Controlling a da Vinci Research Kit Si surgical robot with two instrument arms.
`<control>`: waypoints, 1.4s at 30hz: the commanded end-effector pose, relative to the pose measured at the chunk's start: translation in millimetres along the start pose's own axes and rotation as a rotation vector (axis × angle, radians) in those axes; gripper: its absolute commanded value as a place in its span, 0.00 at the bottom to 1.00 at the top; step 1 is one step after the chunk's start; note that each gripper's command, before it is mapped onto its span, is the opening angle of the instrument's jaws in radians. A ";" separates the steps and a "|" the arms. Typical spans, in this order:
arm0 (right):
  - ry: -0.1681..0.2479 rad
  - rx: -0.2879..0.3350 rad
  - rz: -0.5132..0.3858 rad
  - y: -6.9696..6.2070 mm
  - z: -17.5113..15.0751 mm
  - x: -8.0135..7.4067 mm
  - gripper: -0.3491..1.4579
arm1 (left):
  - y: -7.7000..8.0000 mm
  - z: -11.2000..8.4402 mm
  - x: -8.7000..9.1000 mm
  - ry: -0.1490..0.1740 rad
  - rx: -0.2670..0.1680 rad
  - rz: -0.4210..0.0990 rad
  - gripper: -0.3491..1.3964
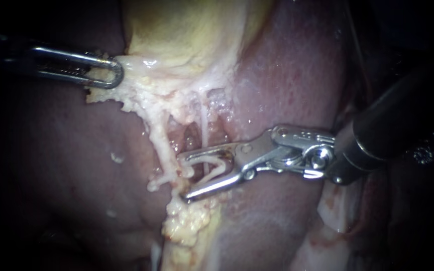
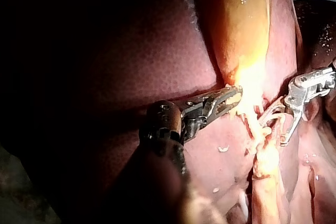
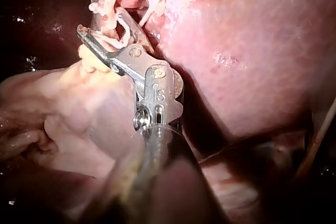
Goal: Clipping second clip left tube
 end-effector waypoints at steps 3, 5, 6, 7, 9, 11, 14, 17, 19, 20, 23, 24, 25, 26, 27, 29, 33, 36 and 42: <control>-0.002 -0.002 -0.002 0.2 0.7 0.2 0.45 | 0.0 0.0 0.0 0.000 0.001 0.000 0.00; 0.002 -0.003 -0.002 0.3 1.2 0.4 0.45 | 0.0 0.0 0.0 0.000 0.001 0.000 0.00; 0.002 -0.005 -0.002 0.4 1.5 0.5 0.45 | 0.0 0.0 0.0 0.000 0.001 0.000 0.00; 0.003 -0.006 -0.002 0.5 1.8 0.5 0.45 | 0.0 0.0 0.0 0.000 0.001 0.000 0.00; 0.005 -0.007 -0.003 0.6 2.4 0.6 0.45 | 0.0 0.1 0.0 0.000 0.001 0.000 0.00; 0.008 -0.007 -0.004 0.6 3.0 0.6 0.45 | 0.0 0.1 0.0 0.001 0.001 -0.001 0.00; 0.012 -0.005 -0.006 0.6 4.0 0.5 0.45 | 0.0 0.1 0.0 0.001 0.001 -0.001 0.00; 0.012 -0.007 -0.007 0.7 5.0 0.6 0.46 | 0.0 0.2 0.1 0.001 0.001 -0.001 0.00; 0.015 -0.008 -0.007 0.9 5.5 0.8 0.47 | 0.0 0.2 0.1 0.001 0.001 -0.001 0.00; 0.018 -0.007 -0.007 0.8 5.7 0.9 0.47 | 0.0 0.2 0.1 0.001 0.001 -0.001 0.00; 0.023 -0.002 -0.008 0.4 5.9 1.0 0.47 | 0.0 0.2 0.1 0.001 0.001 -0.001 0.00; 0.023 -0.001 -0.008 0.3 6.0 1.1 0.47 | 0.0 0.2 0.1 0.001 0.001 -0.001 0.00; 0.023 0.000 -0.008 0.0 6.1 1.2 0.47 | 0.0 0.2 0.1 0.001 0.001 -0.001 0.00; 0.022 0.002 -0.008 -0.2 6.2 1.3 0.47 | 0.0 0.2 0.1 0.001 0.001 -0.001 0.00; 0.022 0.004 -0.008 -0.6 6.3 1.3 0.47 | 0.0 0.2 0.1 0.001 0.001 -0.001 0.00; 0.020 0.011 -0.009 -1.6 6.6 1.5 0.47 | 0.0 0.2 0.1 0.001 0.001 0.000 0.00; 0.014 0.040 -0.011 -3.9 7.5 2.0 0.46 | 0.0 0.2 0.0 0.001 0.001 0.000 0.00; 0.007 0.080 -0.012 -5.6 8.2 2.8 0.44 | 0.0 0.2 0.0 0.001 0.001 0.000 0.00; 0.009 0.093 -0.012 -7.1 8.7 4.6 0.41 | 0.0 0.2 0.0 0.001 0.001 0.000 0.00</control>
